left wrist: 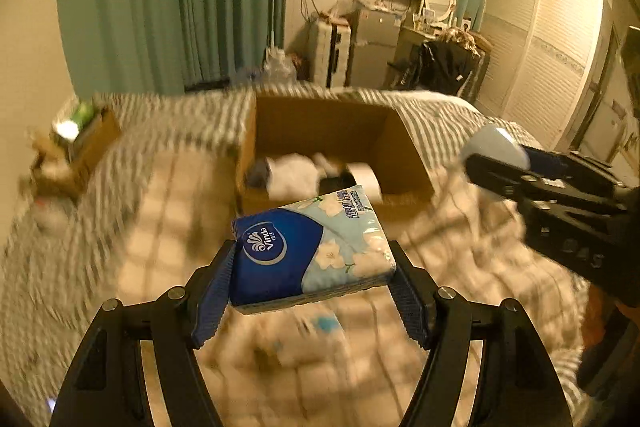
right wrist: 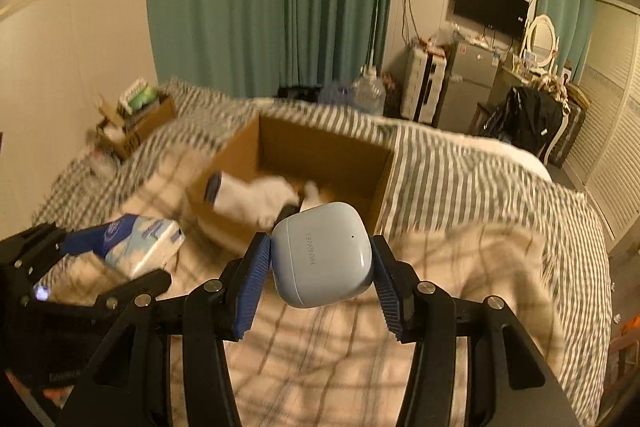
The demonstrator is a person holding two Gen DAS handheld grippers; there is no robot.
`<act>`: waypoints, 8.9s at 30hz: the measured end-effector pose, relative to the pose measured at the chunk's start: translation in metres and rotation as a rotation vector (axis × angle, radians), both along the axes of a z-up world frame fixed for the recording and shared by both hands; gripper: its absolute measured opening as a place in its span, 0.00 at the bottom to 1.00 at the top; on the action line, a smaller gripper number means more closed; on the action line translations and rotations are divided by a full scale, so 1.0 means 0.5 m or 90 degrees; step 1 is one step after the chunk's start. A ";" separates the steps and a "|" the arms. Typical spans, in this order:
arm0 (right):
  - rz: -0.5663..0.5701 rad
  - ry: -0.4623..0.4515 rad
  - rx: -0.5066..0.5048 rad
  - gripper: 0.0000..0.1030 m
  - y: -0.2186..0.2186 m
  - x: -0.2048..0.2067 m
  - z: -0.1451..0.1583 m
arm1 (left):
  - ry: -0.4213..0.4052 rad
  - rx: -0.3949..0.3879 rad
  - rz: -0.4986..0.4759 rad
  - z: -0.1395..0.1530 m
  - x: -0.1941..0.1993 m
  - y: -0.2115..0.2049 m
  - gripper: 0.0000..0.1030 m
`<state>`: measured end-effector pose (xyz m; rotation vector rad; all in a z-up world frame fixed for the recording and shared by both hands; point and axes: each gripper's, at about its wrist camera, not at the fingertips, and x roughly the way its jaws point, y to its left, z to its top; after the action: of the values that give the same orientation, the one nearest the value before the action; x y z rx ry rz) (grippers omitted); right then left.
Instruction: Organize objects
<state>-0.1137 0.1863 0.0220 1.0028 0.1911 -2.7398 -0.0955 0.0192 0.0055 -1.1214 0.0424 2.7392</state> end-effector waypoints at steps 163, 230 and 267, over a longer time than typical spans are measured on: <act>-0.021 0.038 -0.112 0.81 0.094 -0.252 -0.074 | -0.059 -0.085 -0.039 -0.148 -0.300 0.101 0.69; -0.155 0.094 -0.003 1.00 0.045 0.117 -0.053 | 0.132 -0.029 0.074 -0.032 0.082 -0.004 1.00; -0.156 0.095 0.020 1.00 0.041 0.106 -0.060 | 0.109 -0.018 0.081 -0.037 0.078 -0.014 1.00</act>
<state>-0.0605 0.2069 -0.0082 0.8818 0.1426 -3.0462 -0.0565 0.0122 -0.0131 -0.9221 0.0338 2.9503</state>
